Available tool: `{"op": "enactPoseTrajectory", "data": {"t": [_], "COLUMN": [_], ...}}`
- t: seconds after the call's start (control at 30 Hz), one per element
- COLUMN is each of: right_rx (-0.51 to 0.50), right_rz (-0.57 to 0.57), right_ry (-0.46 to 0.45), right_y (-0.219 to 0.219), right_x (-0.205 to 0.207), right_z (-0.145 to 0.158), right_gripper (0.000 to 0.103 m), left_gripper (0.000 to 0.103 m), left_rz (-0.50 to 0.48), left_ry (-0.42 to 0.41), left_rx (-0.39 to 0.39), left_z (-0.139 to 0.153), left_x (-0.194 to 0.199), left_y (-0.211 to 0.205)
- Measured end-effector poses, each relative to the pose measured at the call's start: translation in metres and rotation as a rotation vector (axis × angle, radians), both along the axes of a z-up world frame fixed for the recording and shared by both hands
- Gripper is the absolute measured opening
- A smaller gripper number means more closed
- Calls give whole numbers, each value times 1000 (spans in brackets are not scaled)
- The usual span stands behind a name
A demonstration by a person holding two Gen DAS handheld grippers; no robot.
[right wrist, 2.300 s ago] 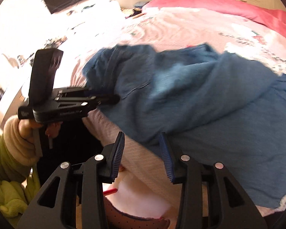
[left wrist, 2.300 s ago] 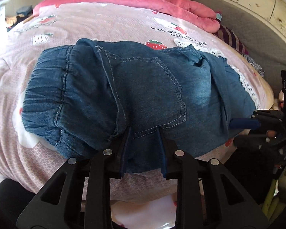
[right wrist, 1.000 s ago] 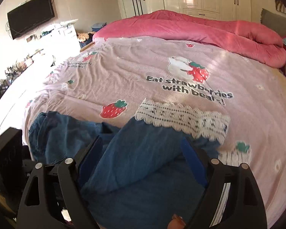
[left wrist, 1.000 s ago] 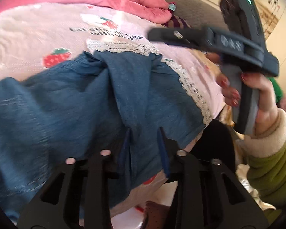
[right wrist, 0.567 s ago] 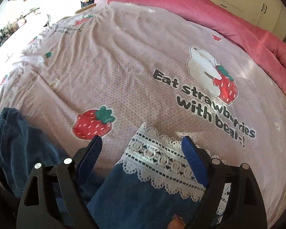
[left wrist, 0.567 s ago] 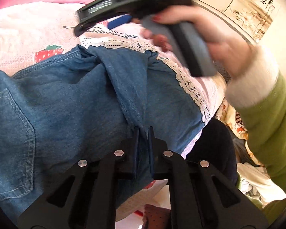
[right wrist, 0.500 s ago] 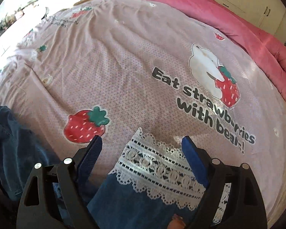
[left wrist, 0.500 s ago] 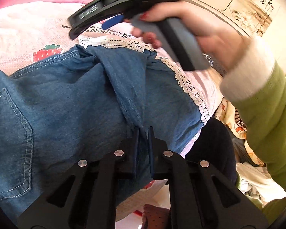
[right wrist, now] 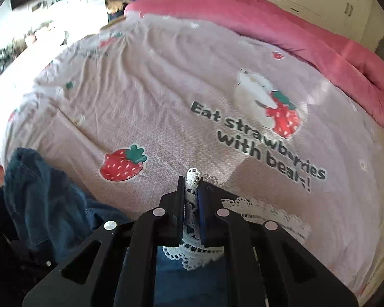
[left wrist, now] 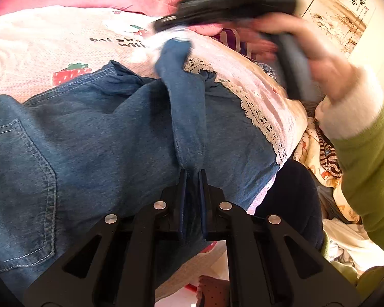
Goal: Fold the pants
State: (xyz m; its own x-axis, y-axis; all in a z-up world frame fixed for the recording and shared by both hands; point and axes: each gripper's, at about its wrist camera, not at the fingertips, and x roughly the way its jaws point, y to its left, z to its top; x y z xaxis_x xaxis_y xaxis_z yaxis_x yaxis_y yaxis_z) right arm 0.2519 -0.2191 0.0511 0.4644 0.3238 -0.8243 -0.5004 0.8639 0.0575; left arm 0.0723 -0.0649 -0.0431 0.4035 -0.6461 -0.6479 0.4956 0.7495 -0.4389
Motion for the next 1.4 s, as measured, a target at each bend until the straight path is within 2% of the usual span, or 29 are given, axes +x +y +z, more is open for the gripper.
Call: {"op": "enactPoseTrajectory", "data": {"t": [0.1,0.17,0.23,0.33,0.53,0.63,0.8,0.97,1.1,1.23,1.4], "right_rx": [115,155,219,262,373,407,453,433,427,430,344], "right_rz": [-92,-149,-197,-253,-340,-361,-368,-347,-324,-307,-307], "right_ry": [-41,-68,-65,-44,21,27,34,81,110,115,145], "right_y": [-56,-87,-122,-151,-188,-197,-209,-215,-217,-221,-220], "right_x": [-33,-54,-77,-103,-131,-144,-166,-188,-201,-209,-206], "right_z": [23,29,27,12,-26,-33,-40,-61,-70,-68,-77], "right_gripper": [8,8,8,8,8,8,8,8,15,17,14], "left_gripper": [3,3,3,3,3,2,0,1,1,1,1], "left_rz": [-2,-10,-23,-48,-78,-96,-128,-135,-146,-147,-156], "left_ry": [-15,-26,-42,-78,-118,-138,-162,-180,-167,-170,-175], "left_rx": [5,8,11,25,100,138,157,218,226,227,244], "left_z": [1,3,5,7,8,9,15,8,5,5,5], "left_x": [-1,-3,-6,-12,-20,-24,-37,-45,-47,-49,-53], "left_y": [1,0,-2,-10,-28,-34,-36,-34,-34,-34,-36]}}
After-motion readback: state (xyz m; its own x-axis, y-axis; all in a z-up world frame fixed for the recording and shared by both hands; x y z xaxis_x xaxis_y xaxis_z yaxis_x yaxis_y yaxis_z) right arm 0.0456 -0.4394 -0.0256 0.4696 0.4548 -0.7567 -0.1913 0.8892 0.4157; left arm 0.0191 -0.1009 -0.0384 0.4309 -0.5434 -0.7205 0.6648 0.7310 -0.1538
